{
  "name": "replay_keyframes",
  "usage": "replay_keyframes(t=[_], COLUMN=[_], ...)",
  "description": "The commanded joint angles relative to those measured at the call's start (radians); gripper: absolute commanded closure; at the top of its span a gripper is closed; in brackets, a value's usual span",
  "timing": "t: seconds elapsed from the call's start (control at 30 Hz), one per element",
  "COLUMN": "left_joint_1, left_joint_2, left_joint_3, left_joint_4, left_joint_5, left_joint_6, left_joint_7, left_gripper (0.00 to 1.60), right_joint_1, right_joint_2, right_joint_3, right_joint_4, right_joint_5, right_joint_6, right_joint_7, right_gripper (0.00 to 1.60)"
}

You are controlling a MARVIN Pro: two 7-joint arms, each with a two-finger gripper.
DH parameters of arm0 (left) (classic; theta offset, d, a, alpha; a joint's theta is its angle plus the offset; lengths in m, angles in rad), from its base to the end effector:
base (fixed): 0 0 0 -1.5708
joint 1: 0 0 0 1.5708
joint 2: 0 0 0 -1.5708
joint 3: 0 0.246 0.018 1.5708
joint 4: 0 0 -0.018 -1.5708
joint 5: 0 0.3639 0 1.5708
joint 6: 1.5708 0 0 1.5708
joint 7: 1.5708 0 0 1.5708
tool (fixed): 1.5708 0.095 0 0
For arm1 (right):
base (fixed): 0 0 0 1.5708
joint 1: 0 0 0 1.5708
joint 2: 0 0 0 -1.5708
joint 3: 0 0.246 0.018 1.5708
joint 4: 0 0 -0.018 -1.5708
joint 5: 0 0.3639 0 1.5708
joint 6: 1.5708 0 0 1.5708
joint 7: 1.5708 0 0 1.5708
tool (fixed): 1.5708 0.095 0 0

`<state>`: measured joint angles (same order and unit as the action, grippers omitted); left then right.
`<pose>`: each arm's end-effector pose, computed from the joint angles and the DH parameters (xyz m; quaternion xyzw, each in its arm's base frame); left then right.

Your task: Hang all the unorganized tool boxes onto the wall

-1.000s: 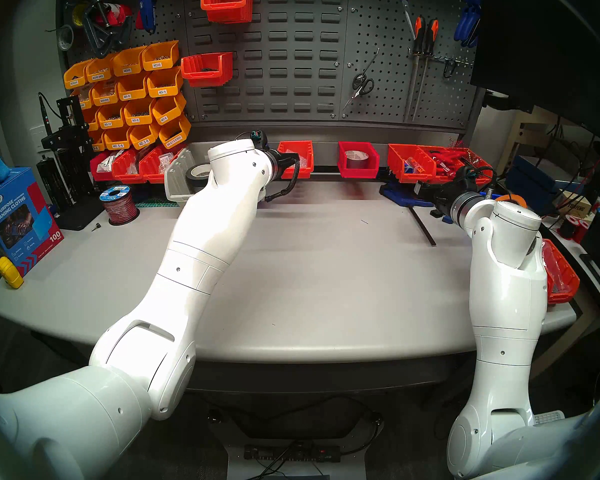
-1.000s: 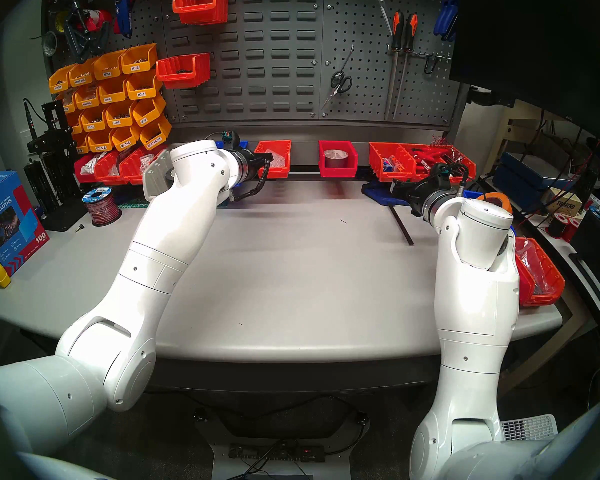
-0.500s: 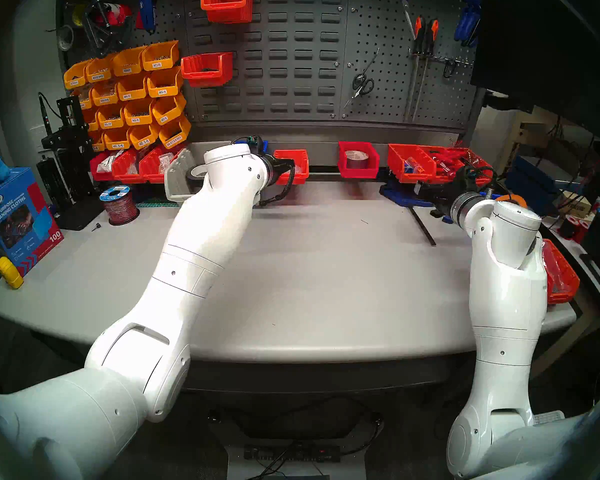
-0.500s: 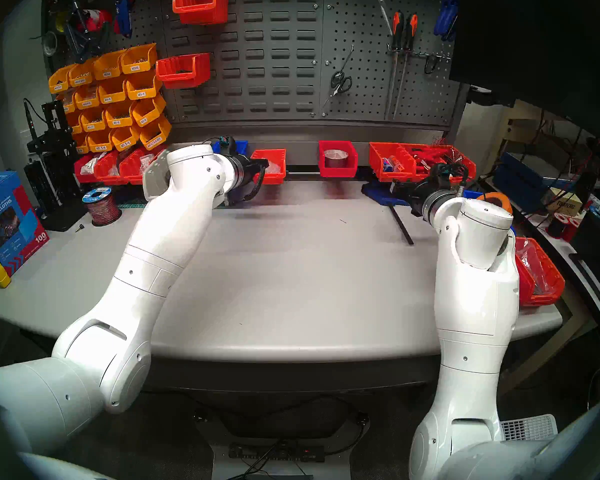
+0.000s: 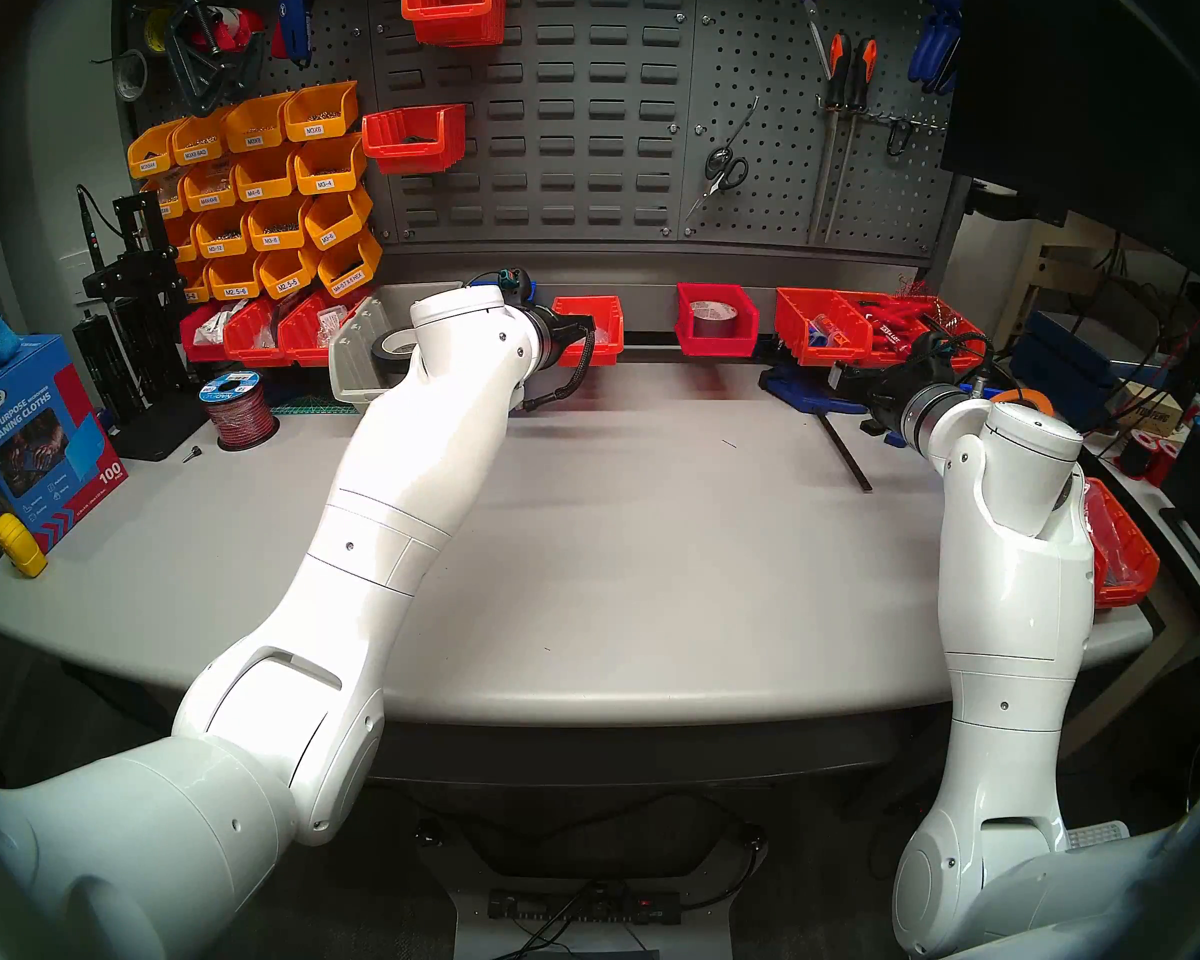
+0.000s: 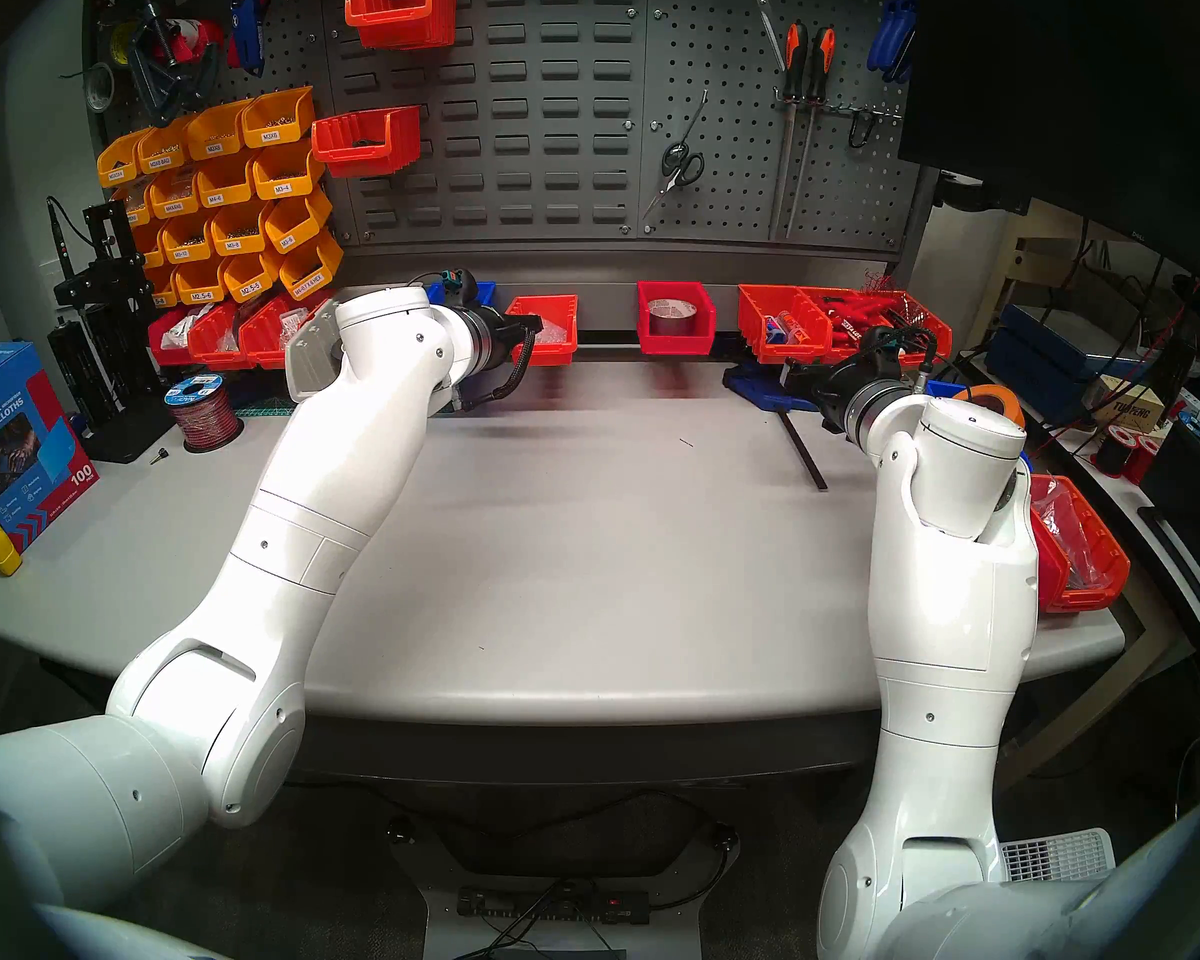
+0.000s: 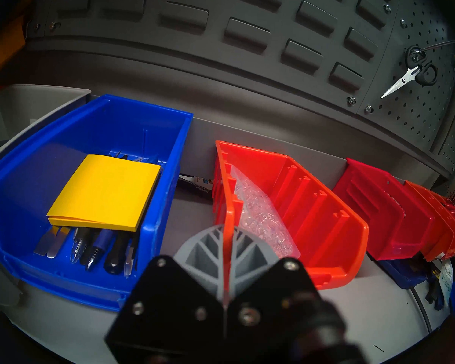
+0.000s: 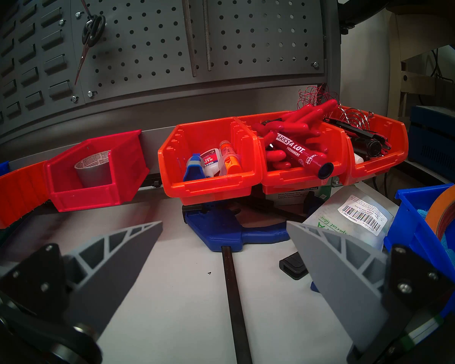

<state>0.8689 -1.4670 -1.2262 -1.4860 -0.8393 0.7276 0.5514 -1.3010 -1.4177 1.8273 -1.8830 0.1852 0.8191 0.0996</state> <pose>0.5590 -0.1133 -0.0334 0.8088 0.0479 0.5690 0.1408 0.4738 -0.1219 -0.0536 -0.7706 0.0633 -0.6341 0.0108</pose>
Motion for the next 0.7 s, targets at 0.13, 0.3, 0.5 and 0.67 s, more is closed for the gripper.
replay_keyframes(t=[0.13,0.3,0.5,0.67], left_joint_1=[-0.046,-0.054,-0.063,-0.072], left_joint_2=[-0.009,-0.007,-0.005,-0.004], left_joint_3=[0.008,0.02,0.032,0.04], left_joint_4=[-0.034,-0.038,-0.04,-0.042], left_joint_5=[0.004,0.009,0.014,0.021], left_joint_6=[0.008,0.014,0.02,0.023], left_joint_7=[-0.013,-0.023,-0.029,-0.033], left_gripper=[1.6,1.6,1.6,1.6], right_joint_1=[0.015,0.015,0.015,0.015], right_joint_2=[-0.003,-0.003,-0.004,-0.004], right_joint_3=[-0.002,-0.002,-0.001,-0.001], right_joint_4=[-0.014,-0.014,-0.014,-0.014], right_joint_5=[0.001,0.0,-0.001,-0.003], right_joint_6=[0.0,0.0,0.0,0.0], right_joint_7=[0.0,0.001,0.002,0.003], right_gripper=[0.0,0.0,0.0,0.0])
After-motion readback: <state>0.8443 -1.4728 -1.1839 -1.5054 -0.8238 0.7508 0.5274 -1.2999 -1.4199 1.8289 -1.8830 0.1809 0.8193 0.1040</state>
